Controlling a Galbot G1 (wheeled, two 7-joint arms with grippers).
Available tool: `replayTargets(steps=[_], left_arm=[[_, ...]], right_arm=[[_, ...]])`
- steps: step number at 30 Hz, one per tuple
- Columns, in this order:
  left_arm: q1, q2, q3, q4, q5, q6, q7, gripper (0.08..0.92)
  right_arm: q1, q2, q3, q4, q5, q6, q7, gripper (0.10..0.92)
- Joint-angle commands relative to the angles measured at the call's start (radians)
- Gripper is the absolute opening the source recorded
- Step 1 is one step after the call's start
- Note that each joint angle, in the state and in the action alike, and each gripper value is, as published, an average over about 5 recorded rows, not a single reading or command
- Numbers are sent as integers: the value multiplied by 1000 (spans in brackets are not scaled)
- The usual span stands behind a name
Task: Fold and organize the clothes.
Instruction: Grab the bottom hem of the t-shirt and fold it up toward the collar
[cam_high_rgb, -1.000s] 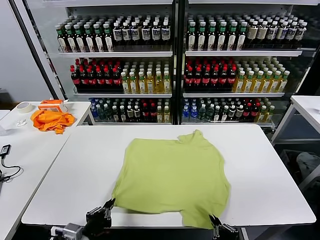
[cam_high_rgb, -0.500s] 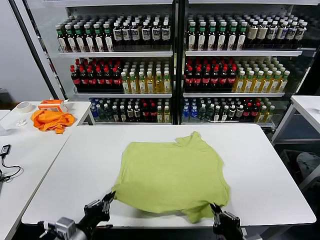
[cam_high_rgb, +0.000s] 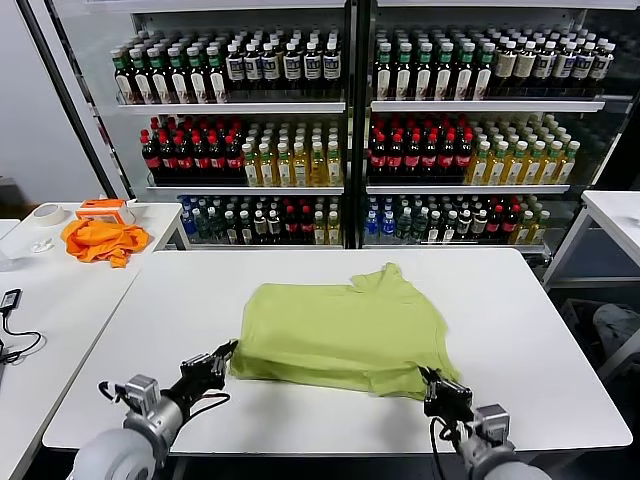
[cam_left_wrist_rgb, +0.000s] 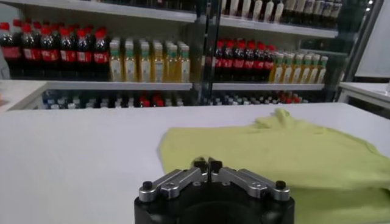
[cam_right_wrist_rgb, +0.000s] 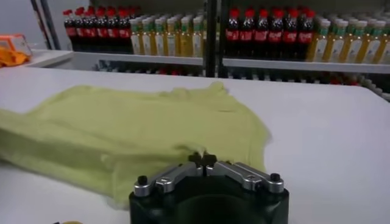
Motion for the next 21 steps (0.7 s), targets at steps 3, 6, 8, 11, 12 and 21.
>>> replayTargets(steps=[3,6,8,11,12,21], left_arm=[[-181,-20,82,229,19,-13,63,82],[-208,-32,110,264,49,-26,67,82],[-229,-43,126,289,68,-32,67,82],[-260,-62,136,329,80,-34,61,82],[-268,-66,136,340,81,-34,59,84],[-254,-49,117,327,60,-39,39,293]], right_arm=[[80,9,-13,-111,18,-11,-4,106],[85,15,-18,-121,11,-8,-5,106],[91,23,-22,-128,-1,-7,-5,113],[100,40,-25,-143,-20,8,-5,157],[103,46,-25,-148,-24,17,-5,180],[66,49,11,-102,-50,33,13,440]])
